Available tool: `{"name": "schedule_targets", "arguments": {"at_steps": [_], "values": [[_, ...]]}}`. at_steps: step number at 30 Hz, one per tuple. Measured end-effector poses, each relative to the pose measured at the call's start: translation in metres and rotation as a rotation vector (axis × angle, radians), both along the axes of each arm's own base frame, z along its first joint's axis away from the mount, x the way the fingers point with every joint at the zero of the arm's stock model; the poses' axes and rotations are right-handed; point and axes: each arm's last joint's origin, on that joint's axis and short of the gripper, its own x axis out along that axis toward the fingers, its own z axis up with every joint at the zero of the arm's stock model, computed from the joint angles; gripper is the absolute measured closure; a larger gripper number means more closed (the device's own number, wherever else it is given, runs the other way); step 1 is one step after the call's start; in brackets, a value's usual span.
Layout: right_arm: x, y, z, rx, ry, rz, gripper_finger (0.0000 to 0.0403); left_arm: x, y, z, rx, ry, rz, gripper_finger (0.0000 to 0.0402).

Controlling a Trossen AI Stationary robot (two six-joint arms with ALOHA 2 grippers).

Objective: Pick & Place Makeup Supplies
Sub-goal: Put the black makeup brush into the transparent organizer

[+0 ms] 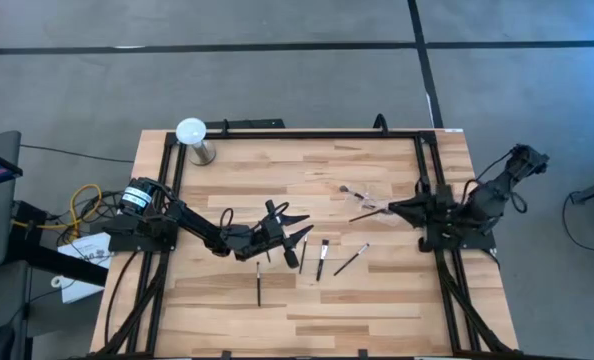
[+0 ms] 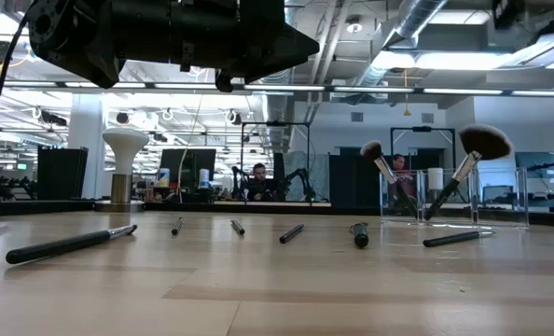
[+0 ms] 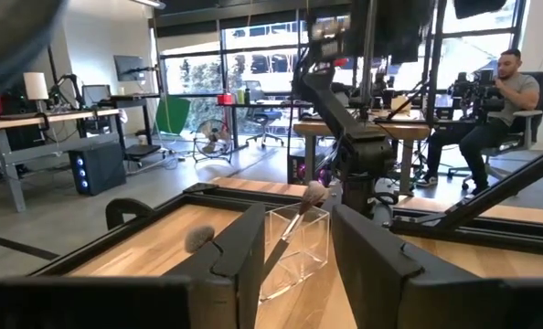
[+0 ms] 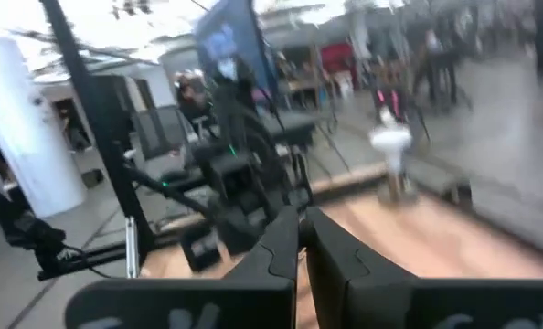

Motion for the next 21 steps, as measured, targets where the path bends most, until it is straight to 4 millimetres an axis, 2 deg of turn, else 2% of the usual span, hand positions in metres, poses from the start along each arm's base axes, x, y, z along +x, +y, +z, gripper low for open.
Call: {"name": "schedule_targets", "arguments": {"at_steps": [4,7,13,17,21], "values": [[0.004,-0.003,0.018,-0.193,0.141,-0.033,0.0403,0.0,0.0,0.0,0.0,0.0,-0.001,0.0276],[-0.001,-0.01,0.019,-0.214,0.326,-0.072,0.0403,0.0,0.0,0.0,0.0,0.0,0.0,0.0277],[-0.017,-0.022,0.004,-0.037,0.525,-0.182,0.0403,0.0,0.0,0.0,0.0,-0.001,0.0,0.0275],[-0.028,-0.031,-0.01,0.08,0.624,-0.323,0.0403,0.0,0.0,0.0,-0.001,-0.001,0.0,0.0277],[-0.034,-0.038,-0.018,0.198,0.651,-0.484,0.0403,0.0,0.0,0.0,0.0,-0.001,0.0,0.0275]]}}
